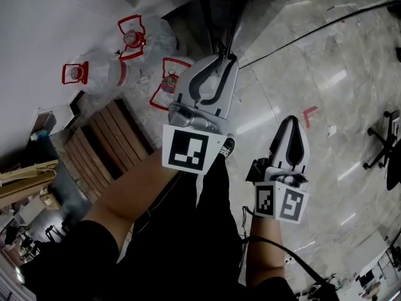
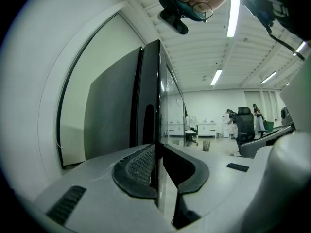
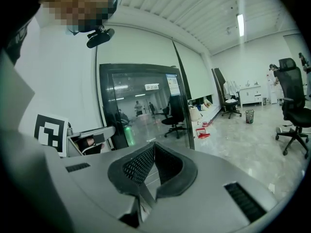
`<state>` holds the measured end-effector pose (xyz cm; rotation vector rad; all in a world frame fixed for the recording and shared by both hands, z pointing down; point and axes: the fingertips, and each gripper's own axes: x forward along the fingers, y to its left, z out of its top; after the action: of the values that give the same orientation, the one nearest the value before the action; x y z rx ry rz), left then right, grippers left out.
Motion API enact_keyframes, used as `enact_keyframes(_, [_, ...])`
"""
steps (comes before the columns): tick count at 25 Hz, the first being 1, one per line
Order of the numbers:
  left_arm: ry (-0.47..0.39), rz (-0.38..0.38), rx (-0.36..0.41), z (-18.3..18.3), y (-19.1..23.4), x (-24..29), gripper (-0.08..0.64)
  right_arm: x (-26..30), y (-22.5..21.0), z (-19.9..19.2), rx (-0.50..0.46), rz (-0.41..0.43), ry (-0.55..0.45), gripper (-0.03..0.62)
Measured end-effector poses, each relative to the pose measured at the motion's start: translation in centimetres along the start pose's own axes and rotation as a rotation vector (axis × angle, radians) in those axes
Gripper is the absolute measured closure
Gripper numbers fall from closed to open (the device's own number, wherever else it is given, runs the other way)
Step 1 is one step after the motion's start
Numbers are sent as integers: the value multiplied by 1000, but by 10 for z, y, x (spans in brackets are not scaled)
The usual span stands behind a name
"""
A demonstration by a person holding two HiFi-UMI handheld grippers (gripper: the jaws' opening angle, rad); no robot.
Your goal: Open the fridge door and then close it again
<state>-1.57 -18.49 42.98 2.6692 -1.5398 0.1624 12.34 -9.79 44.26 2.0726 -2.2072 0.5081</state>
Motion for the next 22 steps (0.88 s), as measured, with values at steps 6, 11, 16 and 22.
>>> enact_keyframes(6, [0,58,-45,2,2,1,505,-9,-6,4,16,13,2,577])
enact_keyframes(11, [-5,76,-72,4,3,0,505,-15,6,6,-6,80,5,577])
enact_keyframes(16, [-2,89,-89,4,3,0,505,-19,1,12,-8,81,-5,577])
enact_keyframes(22, [-37,67,-47,11,-15,-7,506,-27,-5,19,-25,85,-9,577])
